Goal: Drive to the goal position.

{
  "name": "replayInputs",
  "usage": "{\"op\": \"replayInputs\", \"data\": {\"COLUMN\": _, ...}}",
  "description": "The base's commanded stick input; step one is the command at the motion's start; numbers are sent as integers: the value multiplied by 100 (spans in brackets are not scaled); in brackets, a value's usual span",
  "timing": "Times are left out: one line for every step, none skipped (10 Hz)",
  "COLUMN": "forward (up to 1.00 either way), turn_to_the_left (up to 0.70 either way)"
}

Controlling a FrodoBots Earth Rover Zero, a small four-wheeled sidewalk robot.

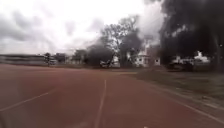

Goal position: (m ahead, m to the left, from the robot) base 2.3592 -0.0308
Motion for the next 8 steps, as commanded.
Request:
{"op": "replayInputs", "data": {"forward": 70, "turn_to_the_left": 0}}
{"op": "replayInputs", "data": {"forward": 70, "turn_to_the_left": 0}}
{"op": "replayInputs", "data": {"forward": 70, "turn_to_the_left": 0}}
{"op": "replayInputs", "data": {"forward": 70, "turn_to_the_left": 0}}
{"op": "replayInputs", "data": {"forward": 70, "turn_to_the_left": 0}}
{"op": "replayInputs", "data": {"forward": 70, "turn_to_the_left": 0}}
{"op": "replayInputs", "data": {"forward": 70, "turn_to_the_left": 0}}
{"op": "replayInputs", "data": {"forward": 70, "turn_to_the_left": 0}}
